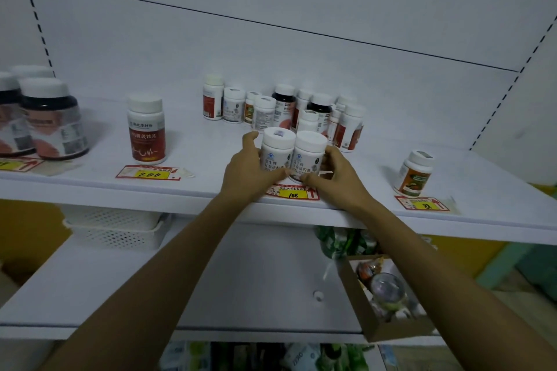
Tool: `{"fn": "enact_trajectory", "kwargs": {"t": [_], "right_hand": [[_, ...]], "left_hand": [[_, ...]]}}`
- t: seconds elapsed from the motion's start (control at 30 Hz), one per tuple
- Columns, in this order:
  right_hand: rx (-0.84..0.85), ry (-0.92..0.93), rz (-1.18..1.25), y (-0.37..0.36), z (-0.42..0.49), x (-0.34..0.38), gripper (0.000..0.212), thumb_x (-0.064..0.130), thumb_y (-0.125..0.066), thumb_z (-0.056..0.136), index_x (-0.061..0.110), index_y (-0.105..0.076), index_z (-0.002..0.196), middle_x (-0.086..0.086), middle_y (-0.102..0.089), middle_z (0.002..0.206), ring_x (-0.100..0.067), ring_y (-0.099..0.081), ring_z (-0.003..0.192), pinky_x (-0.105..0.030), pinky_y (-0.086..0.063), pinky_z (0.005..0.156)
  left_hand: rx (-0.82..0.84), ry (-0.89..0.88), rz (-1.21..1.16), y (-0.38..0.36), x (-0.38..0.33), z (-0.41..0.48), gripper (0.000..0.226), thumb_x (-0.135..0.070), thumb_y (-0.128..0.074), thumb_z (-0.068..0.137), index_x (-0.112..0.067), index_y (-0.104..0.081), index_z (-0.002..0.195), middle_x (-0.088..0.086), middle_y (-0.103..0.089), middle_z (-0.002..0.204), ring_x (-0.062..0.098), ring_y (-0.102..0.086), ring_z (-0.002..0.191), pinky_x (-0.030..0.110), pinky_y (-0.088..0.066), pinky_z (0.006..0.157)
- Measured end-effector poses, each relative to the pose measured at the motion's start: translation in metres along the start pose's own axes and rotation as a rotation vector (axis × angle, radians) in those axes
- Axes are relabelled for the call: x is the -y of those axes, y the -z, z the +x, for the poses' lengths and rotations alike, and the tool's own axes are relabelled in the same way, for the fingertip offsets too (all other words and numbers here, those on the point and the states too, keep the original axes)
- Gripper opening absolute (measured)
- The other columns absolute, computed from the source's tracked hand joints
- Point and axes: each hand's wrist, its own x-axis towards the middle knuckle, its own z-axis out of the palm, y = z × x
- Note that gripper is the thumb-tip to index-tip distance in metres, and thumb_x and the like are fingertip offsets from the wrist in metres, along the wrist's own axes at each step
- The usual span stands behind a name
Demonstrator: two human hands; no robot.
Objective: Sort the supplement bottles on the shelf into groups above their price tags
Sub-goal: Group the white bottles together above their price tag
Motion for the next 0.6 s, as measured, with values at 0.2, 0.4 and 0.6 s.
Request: {"fn": "enact_trajectory", "kwargs": {"t": [0.2,0.4,0.6], "right_hand": [[0.149,-0.01,-0.019,0.006,0.002,-0.004,0.081,0.026,-0.08,0.072,0.025,-0.033,0.138,0.006,-0.049,0.136,-0.009,-0.049,0.117,-0.023,-0.043,0.096],[0.137,-0.015,-0.047,0.004,0.002,-0.002,0.081,0.027,-0.079,0.073,0.024,-0.032,0.139,0.005,-0.047,0.139,-0.008,-0.047,0.116,-0.024,-0.041,0.098],[0.145,-0.025,-0.024,0.004,0.0,0.0,0.078,0.026,-0.077,0.076,0.022,-0.032,0.139,0.004,-0.048,0.137,-0.01,-0.048,0.118,-0.025,-0.042,0.098]], "left_hand": [[0.085,0.013,-0.021,0.012,0.006,-0.001,0.075,-0.034,-0.075,0.074,-0.018,-0.035,0.135,0.006,-0.051,0.138,0.022,-0.055,0.117,0.034,-0.046,0.094],[0.084,-0.015,0.009,0.011,0.007,-0.002,0.06,-0.034,-0.072,0.077,-0.016,-0.045,0.126,0.003,-0.053,0.135,0.019,-0.055,0.115,0.03,-0.046,0.093],[0.093,-0.033,0.002,0.01,0.004,-0.001,0.06,-0.03,-0.072,0.078,-0.015,-0.043,0.128,0.004,-0.052,0.136,0.02,-0.054,0.117,0.027,-0.045,0.09]]}}
